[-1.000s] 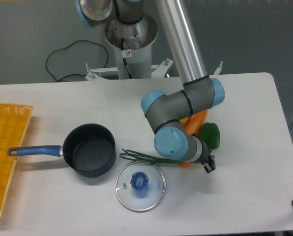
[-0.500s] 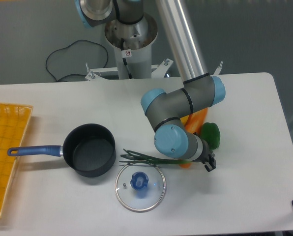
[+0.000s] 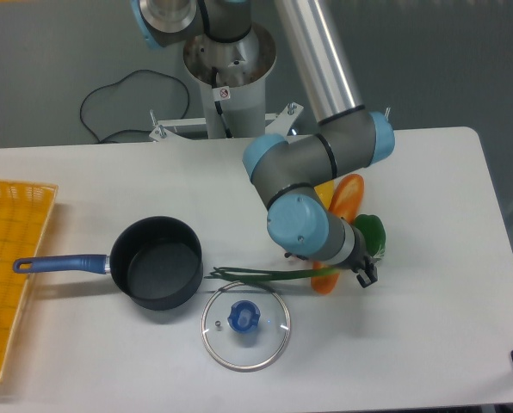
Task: Pick up the green onion
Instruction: 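Lift the held green onions up off the table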
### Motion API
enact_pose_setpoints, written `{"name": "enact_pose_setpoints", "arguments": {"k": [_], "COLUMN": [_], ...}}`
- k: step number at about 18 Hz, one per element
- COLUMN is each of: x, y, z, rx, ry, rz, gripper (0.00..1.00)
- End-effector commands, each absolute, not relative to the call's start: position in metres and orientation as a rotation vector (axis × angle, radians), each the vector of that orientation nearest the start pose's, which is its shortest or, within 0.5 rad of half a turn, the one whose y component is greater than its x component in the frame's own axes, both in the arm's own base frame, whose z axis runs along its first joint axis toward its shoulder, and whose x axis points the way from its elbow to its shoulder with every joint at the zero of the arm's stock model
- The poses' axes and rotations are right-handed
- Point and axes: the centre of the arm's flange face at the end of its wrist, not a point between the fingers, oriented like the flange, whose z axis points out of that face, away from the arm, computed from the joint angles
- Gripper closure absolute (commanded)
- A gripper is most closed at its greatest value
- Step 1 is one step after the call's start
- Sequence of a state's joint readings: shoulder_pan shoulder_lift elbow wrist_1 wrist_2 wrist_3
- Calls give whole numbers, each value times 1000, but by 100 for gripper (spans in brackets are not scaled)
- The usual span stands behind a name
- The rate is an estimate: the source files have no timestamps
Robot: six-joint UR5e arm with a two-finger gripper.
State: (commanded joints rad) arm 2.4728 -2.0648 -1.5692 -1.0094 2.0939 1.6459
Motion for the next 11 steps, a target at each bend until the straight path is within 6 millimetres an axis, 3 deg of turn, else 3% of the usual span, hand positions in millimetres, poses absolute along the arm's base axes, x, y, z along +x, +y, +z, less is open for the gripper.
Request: {"name": "enact_pose_setpoints", "arguments": {"k": [4,7,11], "x": [-457,-459,-461], "y": [465,462,450], "z": [287,290,309], "rx": [-3344,-3333,-3291], "ry": [1313,1293,1226], "rz": [385,378,332], "gripper": [98,98,98]}}
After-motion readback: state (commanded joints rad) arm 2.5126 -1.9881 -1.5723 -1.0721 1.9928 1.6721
